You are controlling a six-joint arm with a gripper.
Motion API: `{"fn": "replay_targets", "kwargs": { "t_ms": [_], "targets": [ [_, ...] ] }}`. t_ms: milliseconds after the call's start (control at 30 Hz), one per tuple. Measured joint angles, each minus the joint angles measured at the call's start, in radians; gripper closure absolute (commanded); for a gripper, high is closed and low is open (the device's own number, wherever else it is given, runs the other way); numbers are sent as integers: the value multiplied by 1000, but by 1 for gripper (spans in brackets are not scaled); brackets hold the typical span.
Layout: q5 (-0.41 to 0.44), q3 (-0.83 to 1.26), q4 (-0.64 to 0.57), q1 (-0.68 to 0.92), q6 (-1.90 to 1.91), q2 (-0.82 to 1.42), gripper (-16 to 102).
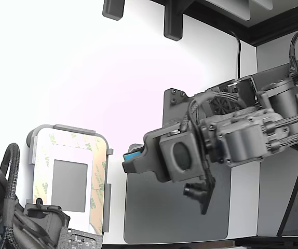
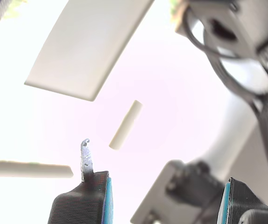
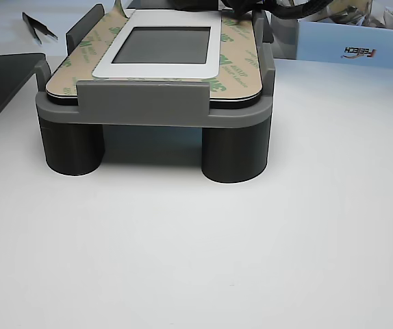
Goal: Peel off protective film from adhesive tape.
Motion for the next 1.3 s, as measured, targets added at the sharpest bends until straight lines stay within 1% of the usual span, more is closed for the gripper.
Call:
{"fn": "replay_targets", "kwargs": {
  "t_ms": [100, 167, 267, 300, 333, 367, 433, 500, 567, 633, 733, 800, 833, 933, 1033, 1100, 1167, 1300],
  "targets": [
    [9, 2, 20, -20, 63, 57, -10],
    [23, 28, 0, -37, 110, 95, -11],
    [58, 80, -29, -51, 199, 175, -4],
    [60, 100, -38, -66, 239, 207, -4],
    [54, 121, -55, -84, 284, 244, -6],
    [38, 146, -83, -107, 342, 282, -14],
    [2, 196, -156, -161, 476, 359, -14],
    [-6, 239, -230, -206, 646, 434, -14],
    [28, 256, -270, -221, 848, 489, -14],
    [95, 268, -276, -241, 1074, 522, -14],
    [189, 321, -207, -328, 1379, 548, -14],
    [206, 345, -121, -390, 1546, 549, -14],
    [202, 350, -81, -414, 1620, 545, -14],
    [129, 393, -12, -462, 1782, 560, -14],
    [52, 471, -17, -489, 1867, 604, -14],
    [20, 494, -17, -492, 1878, 611, -14],
    [5, 494, -17, -492, 1847, 614, -14],
    [8, 494, -17, -492, 1801, 614, -14]
  ]
}}
